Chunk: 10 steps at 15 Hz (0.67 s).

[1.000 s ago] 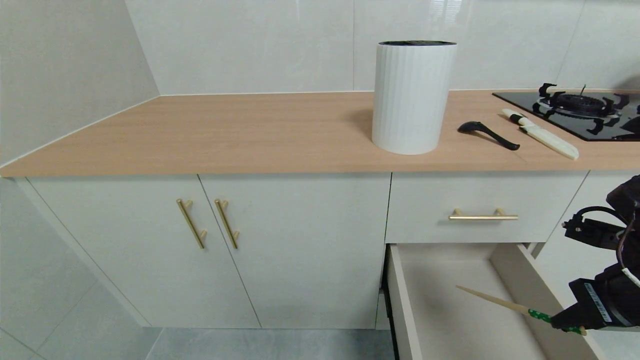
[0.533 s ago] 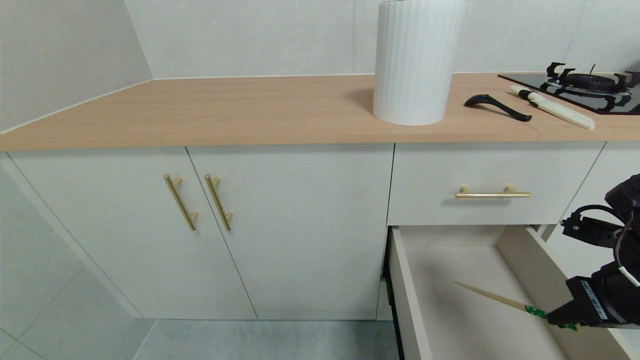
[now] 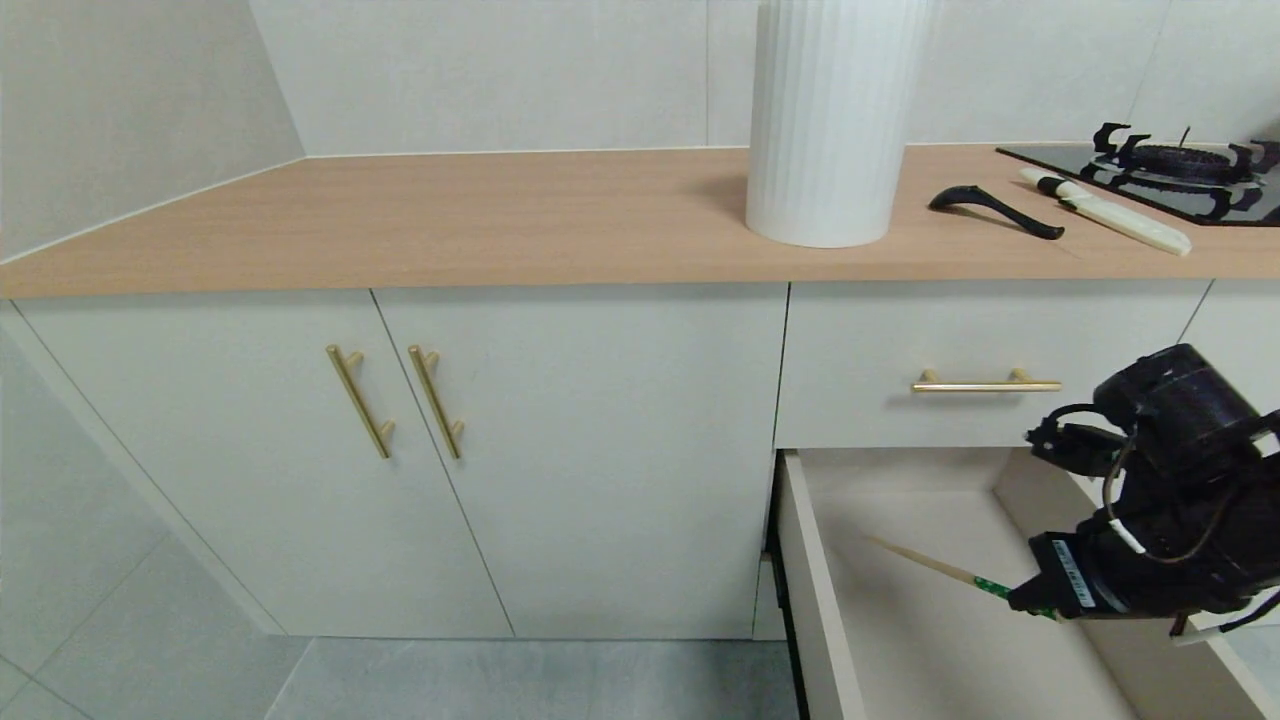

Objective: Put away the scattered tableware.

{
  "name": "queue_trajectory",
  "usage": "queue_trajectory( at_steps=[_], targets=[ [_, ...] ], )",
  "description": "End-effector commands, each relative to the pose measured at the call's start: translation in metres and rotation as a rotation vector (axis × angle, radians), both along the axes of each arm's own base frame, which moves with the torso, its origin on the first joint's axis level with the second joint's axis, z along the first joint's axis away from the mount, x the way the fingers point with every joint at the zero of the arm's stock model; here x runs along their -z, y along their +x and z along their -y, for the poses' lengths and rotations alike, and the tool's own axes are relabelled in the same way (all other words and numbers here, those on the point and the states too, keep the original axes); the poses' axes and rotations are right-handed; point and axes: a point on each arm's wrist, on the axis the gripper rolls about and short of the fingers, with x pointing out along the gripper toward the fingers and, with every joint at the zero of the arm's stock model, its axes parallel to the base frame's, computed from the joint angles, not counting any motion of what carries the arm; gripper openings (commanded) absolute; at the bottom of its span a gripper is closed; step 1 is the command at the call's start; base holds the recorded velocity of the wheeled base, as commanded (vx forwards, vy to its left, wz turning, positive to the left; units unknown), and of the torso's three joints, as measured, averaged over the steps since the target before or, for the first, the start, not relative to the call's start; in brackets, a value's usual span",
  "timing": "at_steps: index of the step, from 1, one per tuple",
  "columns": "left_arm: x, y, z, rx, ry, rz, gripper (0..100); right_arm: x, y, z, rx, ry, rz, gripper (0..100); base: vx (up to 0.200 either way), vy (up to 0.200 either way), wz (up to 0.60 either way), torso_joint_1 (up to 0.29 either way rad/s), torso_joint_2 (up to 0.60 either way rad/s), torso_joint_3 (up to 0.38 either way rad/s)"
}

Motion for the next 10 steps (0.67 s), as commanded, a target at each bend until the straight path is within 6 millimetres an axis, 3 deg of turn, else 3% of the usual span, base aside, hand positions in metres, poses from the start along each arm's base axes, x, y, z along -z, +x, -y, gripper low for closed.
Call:
queue_trajectory(
  at_steps=[1,6,10],
  targets=[
    [0.0,0.0,0.0,0.0,0.0,0.0,100,0.045,0.022,-0.018,0.002,-0.049,-0.086,0,0.0,0.0,0.0,0.0,0.0,0.0],
    [0.0,0.0,0.0,0.0,0.0,0.0,100,0.118,0.044,-0.032,0.065,-0.172,-0.012,0,0.0,0.0,0.0,0.0,0.0,0.0],
    [0.0,0.0,0.0,0.0,0.0,0.0,100,0.137,0.047,-0.038,0.102,-0.19,-0.006,0,0.0,0.0,0.0,0.0,0.0,0.0]
  ],
)
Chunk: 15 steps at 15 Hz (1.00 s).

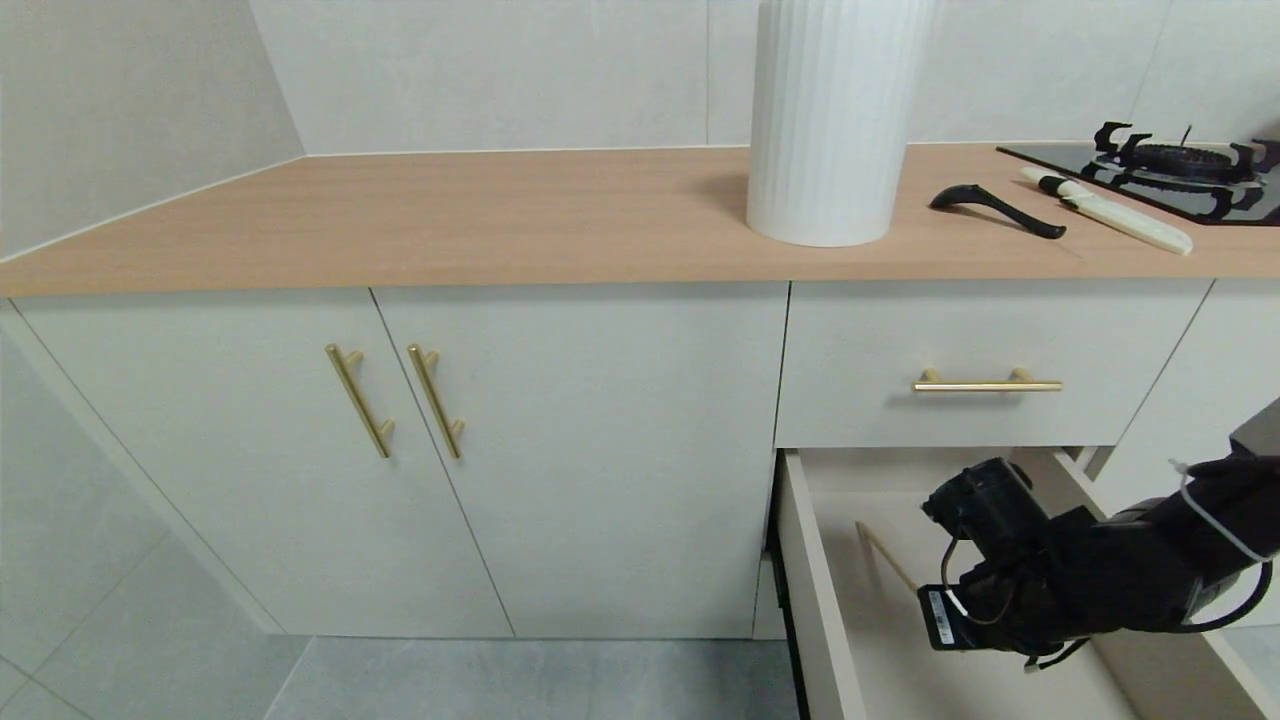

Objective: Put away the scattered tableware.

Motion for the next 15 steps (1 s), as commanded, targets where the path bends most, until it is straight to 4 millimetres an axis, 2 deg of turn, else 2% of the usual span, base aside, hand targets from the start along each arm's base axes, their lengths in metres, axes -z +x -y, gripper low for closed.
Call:
queue_trajectory(
  at_steps=[1,6,12,13,15],
  targets=[
    [0.0,0.0,0.0,0.0,0.0,0.0,100,0.02,0.0,-0.005,-0.01,-0.021,-0.053,0,0.0,0.0,0.0,0.0,0.0,0.0],
    [0.0,0.0,0.0,0.0,0.0,0.0,100,0.038,-0.002,-0.016,-0.019,-0.021,-0.077,0,0.0,0.0,0.0,0.0,0.0,0.0],
    [0.0,0.0,0.0,0.0,0.0,0.0,100,0.042,0.002,-0.017,-0.009,-0.005,-0.049,0,0.0,0.0,0.0,0.0,0.0,0.0],
    [0.0,0.0,0.0,0.0,0.0,0.0,100,0.041,0.002,-0.017,-0.002,-0.001,-0.048,100,0.0,0.0,0.0,0.0,0.0,0.0],
    [0.0,0.0,0.0,0.0,0.0,0.0,100,0.04,0.002,-0.017,0.002,0.003,-0.044,100,0.0,0.0,0.0,0.0,0.0,0.0]
  ],
)
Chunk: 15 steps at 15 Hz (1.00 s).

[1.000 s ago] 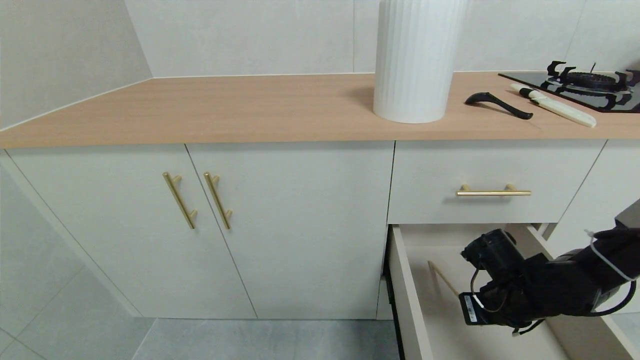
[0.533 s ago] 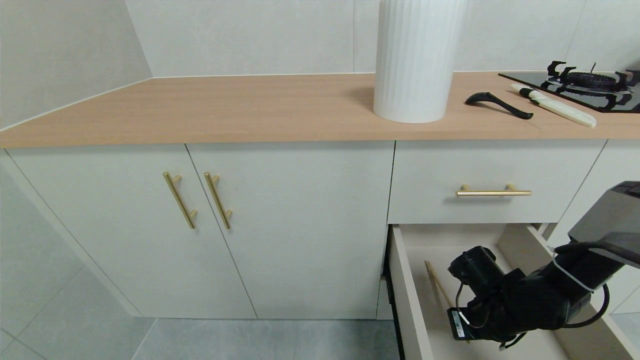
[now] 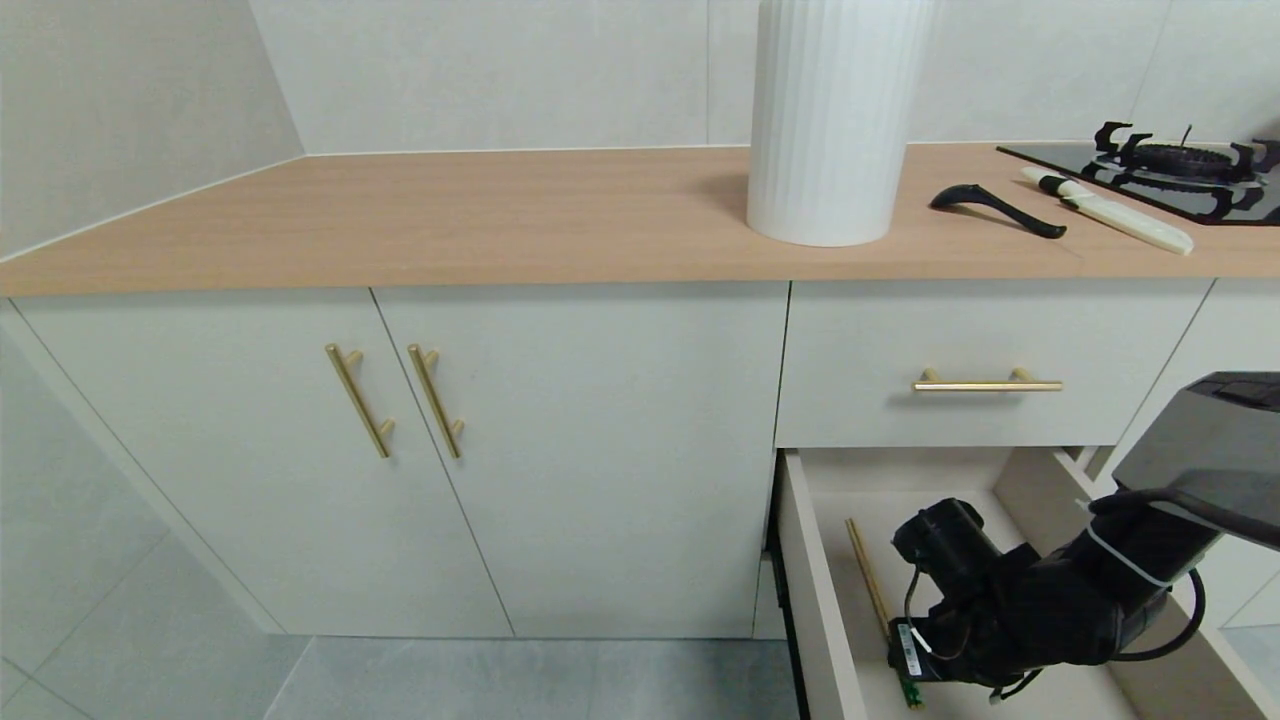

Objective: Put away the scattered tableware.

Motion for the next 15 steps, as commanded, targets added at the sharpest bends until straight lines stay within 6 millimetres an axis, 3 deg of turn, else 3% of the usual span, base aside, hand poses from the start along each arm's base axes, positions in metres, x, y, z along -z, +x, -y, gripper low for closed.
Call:
queue_trajectory(
  at_steps=[1,2,4,8,11,15],
  targets=[
    [0.0,0.0,0.0,0.0,0.0,0.0,100,-0.004,0.0,0.0,0.0,0.005,0.013,100,0.0,0.0,0.0,0.0,0.0,0.0],
    [0.0,0.0,0.0,0.0,0.0,0.0,100,-0.004,0.0,0.0,0.0,0.005,0.013,100,0.0,0.0,0.0,0.0,0.0,0.0],
    [0.0,0.0,0.0,0.0,0.0,0.0,100,-0.06,-0.014,0.01,-0.009,0.102,0.122,100,0.0,0.0,0.0,0.0,0.0,0.0],
    [0.0,0.0,0.0,0.0,0.0,0.0,100,-0.178,-0.049,0.054,0.044,0.207,0.062,100,0.0,0.0,0.0,0.0,0.0,0.0],
    [0.0,0.0,0.0,0.0,0.0,0.0,100,-0.215,-0.068,0.092,0.063,0.222,0.146,100,0.0,0.0,0.0,0.0,0.0,0.0],
    [0.0,0.0,0.0,0.0,0.0,0.0,100,-0.227,-0.079,0.115,0.059,0.162,0.228,100,0.0,0.0,0.0,0.0,0.0,0.0]
  ],
)
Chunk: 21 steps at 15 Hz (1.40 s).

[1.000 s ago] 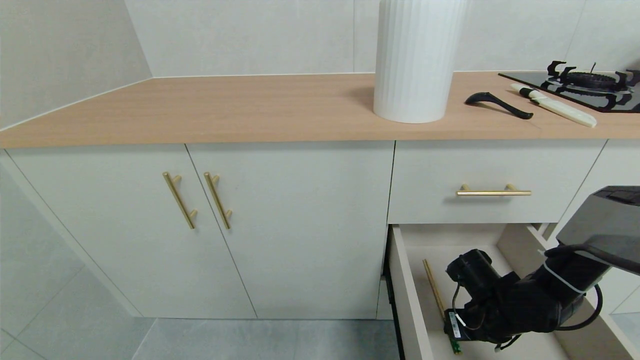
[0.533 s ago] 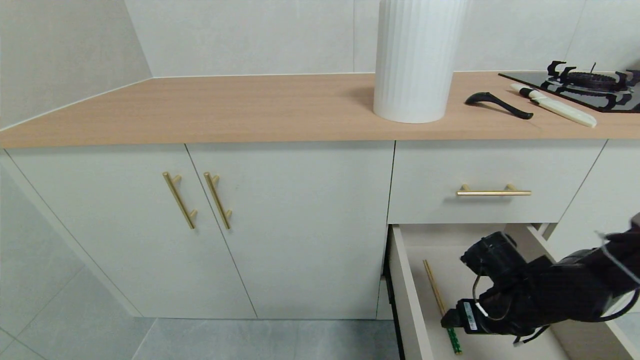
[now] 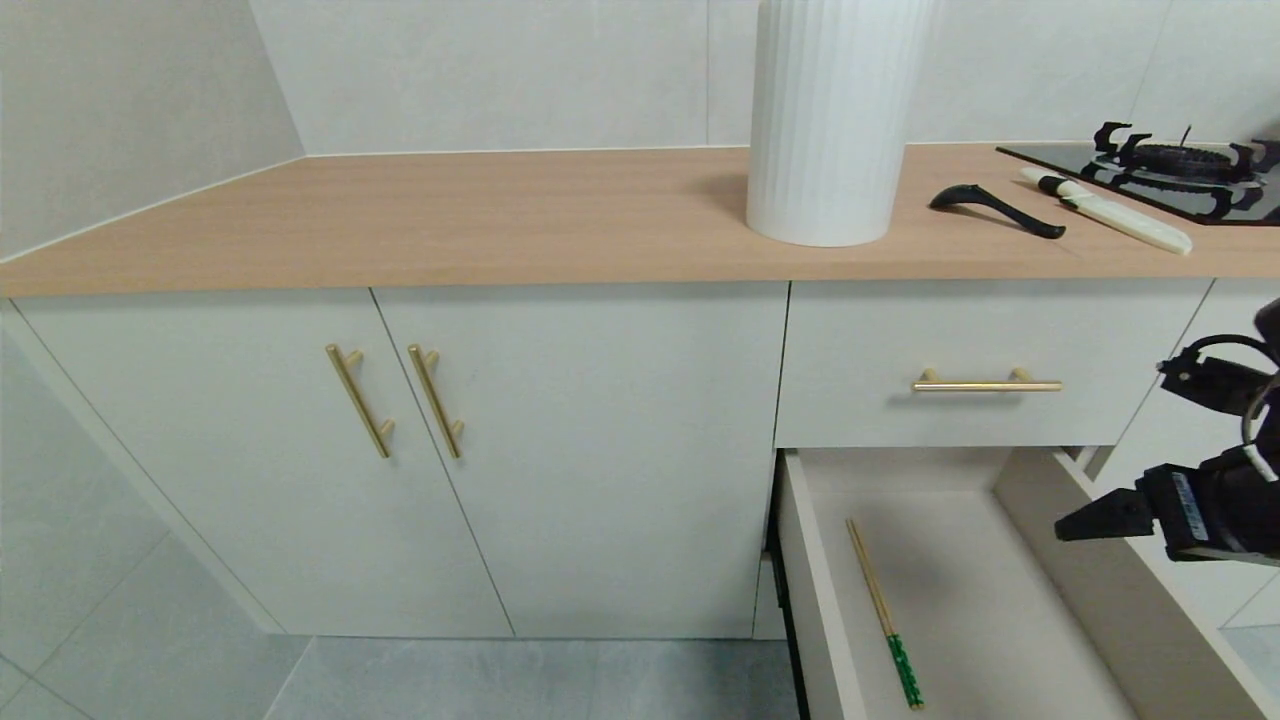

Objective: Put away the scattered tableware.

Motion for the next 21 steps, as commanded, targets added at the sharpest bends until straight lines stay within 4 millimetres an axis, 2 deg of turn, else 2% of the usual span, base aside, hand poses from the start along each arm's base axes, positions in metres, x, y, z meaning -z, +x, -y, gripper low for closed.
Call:
queue_trajectory(
  at_steps=[1,8,12,21],
  targets=[
    [0.0,0.0,0.0,0.0,0.0,0.0,100,-0.0158,-0.0185,0.0071,0.004,-0.014,0.085,100,0.0,0.0,0.0,0.0,0.0,0.0],
    [0.0,0.0,0.0,0.0,0.0,0.0,100,-0.0173,-0.0232,0.0076,0.003,-0.032,0.098,100,0.0,0.0,0.0,0.003,-0.01,-0.007],
    [0.0,0.0,0.0,0.0,0.0,0.0,100,-0.0175,-0.0226,0.0076,0.003,-0.034,0.1,100,0.0,0.0,0.0,0.074,-0.23,-0.271],
    [0.0,0.0,0.0,0.0,0.0,0.0,100,-0.0152,-0.0225,0.0073,-0.001,-0.033,0.094,100,0.0,0.0,0.0,0.151,-0.5,-0.302]
  ],
)
